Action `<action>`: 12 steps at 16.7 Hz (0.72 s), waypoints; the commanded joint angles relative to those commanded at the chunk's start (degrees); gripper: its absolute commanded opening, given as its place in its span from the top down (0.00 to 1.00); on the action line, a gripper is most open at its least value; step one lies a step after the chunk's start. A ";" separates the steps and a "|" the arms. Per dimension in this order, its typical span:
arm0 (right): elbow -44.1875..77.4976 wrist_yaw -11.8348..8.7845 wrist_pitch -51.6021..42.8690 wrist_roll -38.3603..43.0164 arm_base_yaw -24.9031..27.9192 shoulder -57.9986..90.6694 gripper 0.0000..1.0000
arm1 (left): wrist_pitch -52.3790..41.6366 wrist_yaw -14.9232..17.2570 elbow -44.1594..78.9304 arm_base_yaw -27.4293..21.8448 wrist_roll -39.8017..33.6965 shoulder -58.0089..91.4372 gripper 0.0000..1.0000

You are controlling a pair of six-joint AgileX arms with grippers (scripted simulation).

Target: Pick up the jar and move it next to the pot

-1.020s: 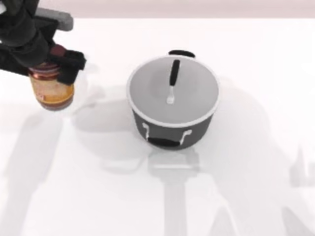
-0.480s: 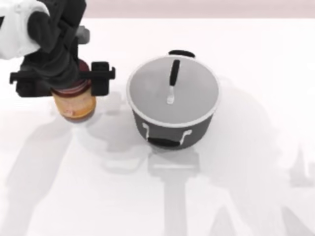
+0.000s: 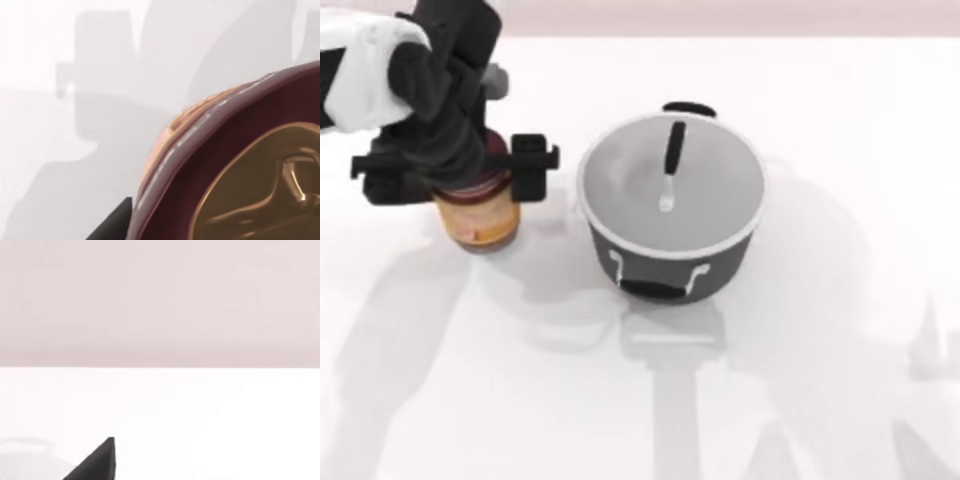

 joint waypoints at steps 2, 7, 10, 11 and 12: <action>0.00 0.00 0.00 0.00 0.00 0.00 0.00 | 3.62 -0.03 -1.31 0.14 0.28 1.97 1.00; 0.00 0.00 0.00 0.00 0.00 0.00 0.00 | 5.91 -0.12 -2.20 0.27 0.46 3.45 1.00; 0.00 0.00 0.00 0.00 0.00 0.00 0.00 | 5.91 -0.12 -2.20 0.27 0.46 3.45 0.85; 0.00 0.00 0.00 0.00 0.00 0.00 0.00 | 5.91 -0.12 -2.20 0.27 0.46 3.45 0.77; 0.00 0.00 0.00 0.00 0.00 0.00 0.00 | 5.91 -0.12 -2.20 0.27 0.46 3.45 0.70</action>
